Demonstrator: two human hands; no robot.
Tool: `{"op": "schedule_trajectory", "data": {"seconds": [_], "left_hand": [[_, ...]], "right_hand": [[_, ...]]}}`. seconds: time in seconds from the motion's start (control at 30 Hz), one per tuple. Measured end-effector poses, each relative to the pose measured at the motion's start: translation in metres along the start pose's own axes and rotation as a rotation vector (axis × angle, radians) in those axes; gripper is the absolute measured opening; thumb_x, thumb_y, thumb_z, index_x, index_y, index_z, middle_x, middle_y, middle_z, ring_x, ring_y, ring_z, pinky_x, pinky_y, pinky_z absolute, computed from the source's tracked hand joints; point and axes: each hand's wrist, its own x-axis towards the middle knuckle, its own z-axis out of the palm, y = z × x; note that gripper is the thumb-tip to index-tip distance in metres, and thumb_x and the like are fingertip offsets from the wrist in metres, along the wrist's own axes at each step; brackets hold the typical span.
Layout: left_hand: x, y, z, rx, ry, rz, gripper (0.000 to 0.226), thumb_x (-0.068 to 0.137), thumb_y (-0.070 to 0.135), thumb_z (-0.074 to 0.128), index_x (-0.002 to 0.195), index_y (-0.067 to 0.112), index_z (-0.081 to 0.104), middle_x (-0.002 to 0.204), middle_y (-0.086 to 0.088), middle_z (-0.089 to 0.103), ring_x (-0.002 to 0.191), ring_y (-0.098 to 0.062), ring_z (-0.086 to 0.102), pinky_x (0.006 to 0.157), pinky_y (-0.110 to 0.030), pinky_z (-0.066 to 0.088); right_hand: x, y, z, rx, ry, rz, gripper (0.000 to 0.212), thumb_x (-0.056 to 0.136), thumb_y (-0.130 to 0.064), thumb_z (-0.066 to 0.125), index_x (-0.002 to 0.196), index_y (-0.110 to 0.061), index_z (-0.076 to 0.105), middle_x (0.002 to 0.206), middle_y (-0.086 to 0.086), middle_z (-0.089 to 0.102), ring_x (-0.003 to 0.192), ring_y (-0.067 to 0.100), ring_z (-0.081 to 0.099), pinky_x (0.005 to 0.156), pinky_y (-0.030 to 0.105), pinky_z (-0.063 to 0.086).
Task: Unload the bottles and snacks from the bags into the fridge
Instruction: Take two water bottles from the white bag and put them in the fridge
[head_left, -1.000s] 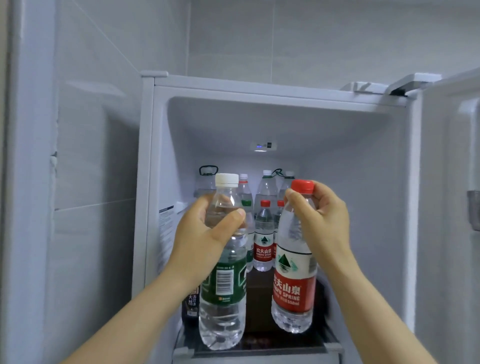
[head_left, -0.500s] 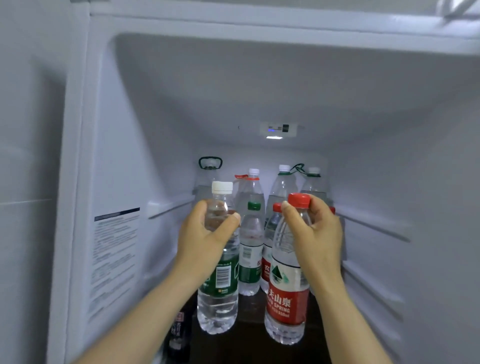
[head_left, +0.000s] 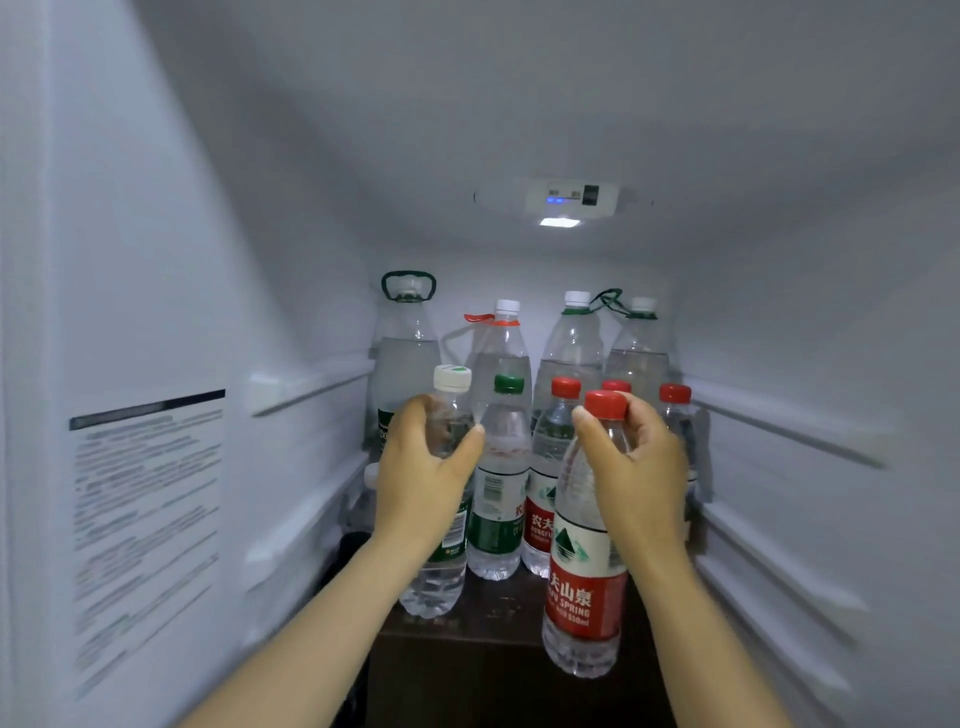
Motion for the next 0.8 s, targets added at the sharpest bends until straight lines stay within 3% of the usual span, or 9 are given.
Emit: {"op": "schedule_trajectory", "data": {"seconds": [0.13, 0.37, 0.43, 0.57, 0.8], "left_hand": [[0.004, -0.013, 0.002, -0.009, 0.040, -0.007, 0.034, 0.080, 0.045, 0.063, 0.109, 0.029, 0.052, 0.102, 0.010, 0.060, 0.088, -0.002, 0.058, 0.070, -0.018, 0.045], [0.010, -0.019, 0.004, 0.084, -0.107, -0.032, 0.043, 0.082, 0.055, 0.059, 0.108, 0.023, 0.047, 0.110, 0.005, 0.054, 0.098, -0.011, 0.053, 0.069, -0.017, 0.039], [0.007, -0.020, -0.001, 0.088, -0.180, -0.057, 0.052, 0.082, 0.054, 0.059, 0.122, 0.025, 0.041, 0.126, 0.007, 0.048, 0.112, -0.010, 0.048, 0.083, -0.023, 0.041], [-0.019, -0.032, -0.009, 0.096, -0.338, -0.116, 0.086, 0.085, 0.033, 0.067, 0.146, 0.034, 0.007, 0.154, 0.005, 0.024, 0.138, -0.015, 0.029, 0.110, -0.037, 0.029], [-0.020, -0.041, -0.007, 0.036, -0.320, -0.152, 0.086, 0.083, 0.022, 0.070, 0.145, 0.034, 0.013, 0.148, 0.005, 0.036, 0.134, -0.016, 0.037, 0.111, -0.041, 0.034]], "right_hand": [[0.002, 0.005, 0.001, 0.023, 0.006, 0.009, 0.008, 0.089, -0.026, 0.063, 0.084, -0.020, 0.062, 0.075, -0.006, 0.064, 0.069, -0.005, 0.059, 0.064, 0.003, 0.043], [0.000, 0.010, 0.004, 0.040, 0.010, -0.019, 0.006, 0.092, -0.030, 0.060, 0.092, -0.026, 0.064, 0.087, -0.020, 0.067, 0.081, -0.004, 0.063, 0.066, 0.003, 0.045], [0.000, 0.011, 0.005, 0.039, 0.023, -0.028, 0.008, 0.092, -0.031, 0.060, 0.094, -0.026, 0.064, 0.088, -0.019, 0.067, 0.083, -0.004, 0.064, 0.068, 0.004, 0.045], [-0.001, 0.014, 0.006, 0.029, 0.040, -0.027, 0.012, 0.092, -0.034, 0.059, 0.096, -0.025, 0.065, 0.088, -0.016, 0.068, 0.083, -0.002, 0.064, 0.070, 0.007, 0.047], [0.000, 0.016, 0.007, 0.022, 0.042, -0.029, 0.015, 0.092, -0.033, 0.058, 0.098, -0.022, 0.066, 0.089, -0.009, 0.069, 0.085, -0.001, 0.064, 0.071, 0.006, 0.047]]}}
